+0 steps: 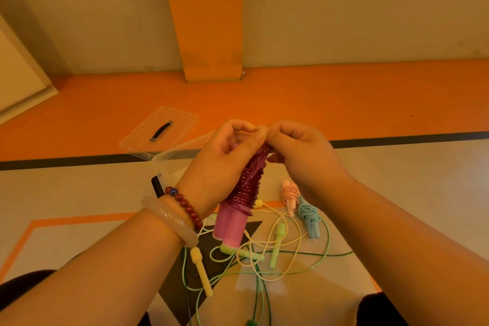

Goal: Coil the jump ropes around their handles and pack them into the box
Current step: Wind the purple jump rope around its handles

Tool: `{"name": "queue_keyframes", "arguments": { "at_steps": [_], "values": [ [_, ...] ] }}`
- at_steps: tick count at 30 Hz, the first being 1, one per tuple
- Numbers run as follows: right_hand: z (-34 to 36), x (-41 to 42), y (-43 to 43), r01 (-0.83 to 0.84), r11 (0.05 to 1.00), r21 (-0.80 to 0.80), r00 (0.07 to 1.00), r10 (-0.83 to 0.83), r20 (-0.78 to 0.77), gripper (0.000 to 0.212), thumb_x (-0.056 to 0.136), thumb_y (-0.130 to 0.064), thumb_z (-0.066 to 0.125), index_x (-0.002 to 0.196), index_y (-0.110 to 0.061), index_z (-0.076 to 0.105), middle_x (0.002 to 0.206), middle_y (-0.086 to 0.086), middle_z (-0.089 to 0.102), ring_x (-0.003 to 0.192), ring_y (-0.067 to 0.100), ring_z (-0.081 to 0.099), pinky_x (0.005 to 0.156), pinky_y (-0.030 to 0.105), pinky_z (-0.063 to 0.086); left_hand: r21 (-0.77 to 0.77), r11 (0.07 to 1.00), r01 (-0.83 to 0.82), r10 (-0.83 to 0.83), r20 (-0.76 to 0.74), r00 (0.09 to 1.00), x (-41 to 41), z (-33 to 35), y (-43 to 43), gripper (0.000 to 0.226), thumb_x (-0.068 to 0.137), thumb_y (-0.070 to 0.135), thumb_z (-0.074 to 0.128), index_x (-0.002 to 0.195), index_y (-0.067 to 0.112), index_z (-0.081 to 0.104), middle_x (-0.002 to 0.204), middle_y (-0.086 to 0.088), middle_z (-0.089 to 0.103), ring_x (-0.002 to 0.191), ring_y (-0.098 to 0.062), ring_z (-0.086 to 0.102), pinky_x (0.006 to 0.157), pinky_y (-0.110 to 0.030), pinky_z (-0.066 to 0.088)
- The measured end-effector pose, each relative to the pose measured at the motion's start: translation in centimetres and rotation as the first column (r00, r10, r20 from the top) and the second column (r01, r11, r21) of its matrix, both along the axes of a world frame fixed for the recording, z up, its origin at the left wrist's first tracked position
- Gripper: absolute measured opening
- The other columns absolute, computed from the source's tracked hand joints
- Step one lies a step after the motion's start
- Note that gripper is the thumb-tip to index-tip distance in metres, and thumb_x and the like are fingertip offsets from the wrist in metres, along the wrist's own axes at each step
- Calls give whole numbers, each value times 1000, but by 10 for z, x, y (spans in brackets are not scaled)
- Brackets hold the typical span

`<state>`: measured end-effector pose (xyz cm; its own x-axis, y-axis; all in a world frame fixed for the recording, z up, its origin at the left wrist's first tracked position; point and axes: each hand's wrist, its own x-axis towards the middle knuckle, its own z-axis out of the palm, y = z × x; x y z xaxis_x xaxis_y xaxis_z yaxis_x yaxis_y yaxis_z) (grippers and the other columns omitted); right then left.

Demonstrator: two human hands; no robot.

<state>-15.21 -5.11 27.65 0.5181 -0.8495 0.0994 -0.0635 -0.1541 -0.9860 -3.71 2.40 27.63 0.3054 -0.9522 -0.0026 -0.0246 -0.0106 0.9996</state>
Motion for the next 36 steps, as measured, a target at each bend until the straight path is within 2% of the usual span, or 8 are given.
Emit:
{"name": "queue_keyframes", "arguments": {
  "at_steps": [4,10,22,24,27,30,33,36],
  "values": [
    [1,2,1,17,929,369,995,-54,90,23,93,-9,53,70,-5,58,64,0,47,60,12,38,56,26,28,117,991,66,-69,14,998,2,1,0,17,87,27,65,98,14,69,87,-12,72,71,-18,68,64,-30,57],
    [4,-2,0,-93,637,766,969,-120,217,32,91,-12,45,59,-14,44,57,-3,37,49,10,24,52,23,16,264,951,160,-146,-72,987,3,1,-2,10,86,16,68,82,8,64,69,-10,63,59,-20,60,52,-24,51],
    [2,-9,-11,-22,589,808,963,-204,175,25,91,-4,46,67,-13,44,47,-5,33,44,6,24,48,17,20,330,919,215,-214,-41,976,-3,-10,-1,8,72,12,72,80,15,68,95,-24,68,85,-33,69,81,-45,56],
    [2,-11,-10,-71,637,767,960,-165,226,24,90,-11,55,68,-14,46,54,-4,38,51,8,35,55,19,26,300,931,207,-174,-134,976,-2,-12,-1,9,85,3,66,89,11,63,90,-19,66,94,-38,69,70,-37,58],
    [2,-11,-4,-183,725,664,945,-56,321,23,83,-24,61,66,-15,48,77,5,59,84,22,63,77,31,47,252,960,122,-82,-162,983,-2,-12,0,12,89,4,63,99,8,57,83,-11,61,80,-33,70,58,-31,57],
    [-2,-3,1,-120,863,490,963,-18,268,35,94,-23,53,60,-16,56,112,30,63,109,42,59,94,45,43,216,975,47,-16,-141,990,-6,-12,0,23,88,12,65,109,4,58,86,-12,64,65,-23,66,53,-29,55],
    [-2,3,5,-35,907,419,973,-66,223,32,96,-25,52,66,-15,52,94,38,55,78,39,50,67,42,36,159,984,77,-49,-174,984,-11,-12,-2,19,89,11,64,108,12,63,87,-12,65,64,-20,63,49,-25,53],
    [-4,5,7,28,856,516,953,-178,244,31,100,-20,47,69,-12,44,59,8,53,54,22,47,56,34,31,229,968,102,-49,-228,972,-15,-16,-1,26,86,-2,63,110,7,61,85,-13,63,59,-22,61,48,-24,53]
  ]
}}
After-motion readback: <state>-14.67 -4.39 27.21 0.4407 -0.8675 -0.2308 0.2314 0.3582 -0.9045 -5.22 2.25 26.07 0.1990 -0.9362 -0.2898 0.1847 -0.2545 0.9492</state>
